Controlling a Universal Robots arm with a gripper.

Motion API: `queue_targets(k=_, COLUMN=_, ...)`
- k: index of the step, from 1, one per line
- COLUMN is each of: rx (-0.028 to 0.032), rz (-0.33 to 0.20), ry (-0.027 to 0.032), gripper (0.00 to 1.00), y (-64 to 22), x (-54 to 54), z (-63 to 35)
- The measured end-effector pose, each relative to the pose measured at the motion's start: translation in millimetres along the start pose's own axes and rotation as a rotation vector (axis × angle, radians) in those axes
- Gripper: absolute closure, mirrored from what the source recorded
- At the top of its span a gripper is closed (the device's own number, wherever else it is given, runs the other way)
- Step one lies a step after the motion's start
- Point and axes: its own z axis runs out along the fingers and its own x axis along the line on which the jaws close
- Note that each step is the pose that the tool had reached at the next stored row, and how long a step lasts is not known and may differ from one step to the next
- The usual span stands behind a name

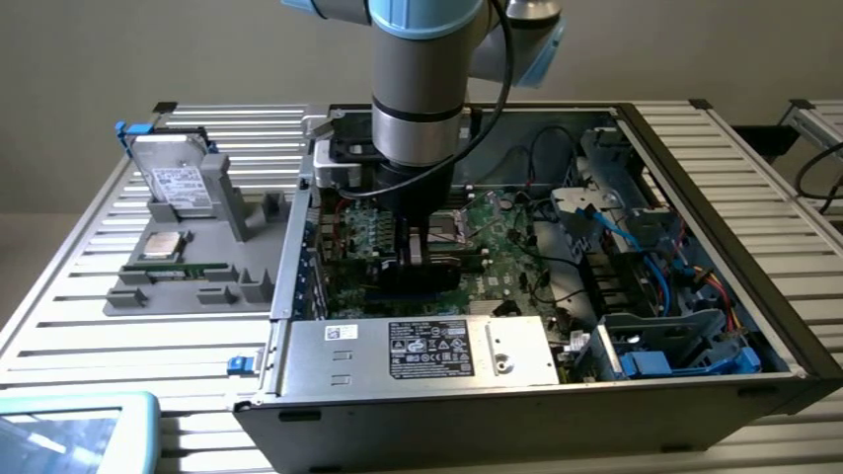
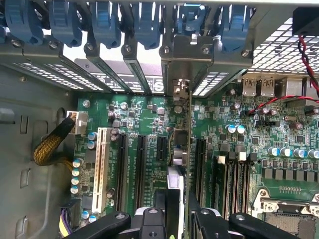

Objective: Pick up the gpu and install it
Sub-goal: 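Insert the gpu into the slot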

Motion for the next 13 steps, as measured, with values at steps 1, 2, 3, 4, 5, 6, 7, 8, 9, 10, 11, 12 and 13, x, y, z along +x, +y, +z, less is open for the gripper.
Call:
queue_targets(k=1, rx=0.0, rz=0.0, ry=0.0, gripper=0.73, y=0.0, x=0.0, z=0.0)
queue_targets(k=2, rx=0.0, rz=0.0, ry=0.0, gripper=0.73, y=0.0, x=0.0, z=0.0)
queue_targets(k=3, rx=0.0, rz=-0.001, ry=0.0, gripper=0.73, y=0.0, x=0.0, z=0.0)
queue_targets(k=4, rx=0.0001, rz=-0.003, ry=0.0001, gripper=0.73, y=0.0, x=0.0, z=0.0)
queue_targets(k=5, rx=0.0002, rz=-0.006, ry=0.0002, gripper=0.73, y=0.0, x=0.0, z=0.0)
queue_targets(k=6, rx=0.0003, rz=-0.009, ry=0.0004, gripper=0.73, y=0.0, x=0.0, z=0.0)
queue_targets(k=7, rx=0.0004, rz=-0.011, ry=0.0005, gripper=0.73, y=0.0, x=0.0, z=0.0)
queue_targets(k=8, rx=0.0005, rz=-0.013, ry=0.0006, gripper=0.73, y=0.0, x=0.0, z=0.0)
queue_targets(k=9, rx=0.0005, rz=-0.014, ry=0.0007, gripper=0.73, y=0.1, x=0.1, z=0.0)
queue_targets(k=10, rx=0.0005, rz=-0.015, ry=0.0008, gripper=0.73, y=0.1, x=0.1, z=0.0)
queue_targets(k=11, rx=0.0005, rz=-0.015, ry=0.0008, gripper=0.73, y=0.1, x=0.0, z=0.0)
queue_targets(k=12, rx=0.0005, rz=-0.015, ry=0.0008, gripper=0.73, y=0.1, x=0.0, z=0.0)
queue_targets(k=13, rx=0.0005, rz=-0.015, ry=0.0007, gripper=0.73, y=0.1, x=0.0, z=0.0)
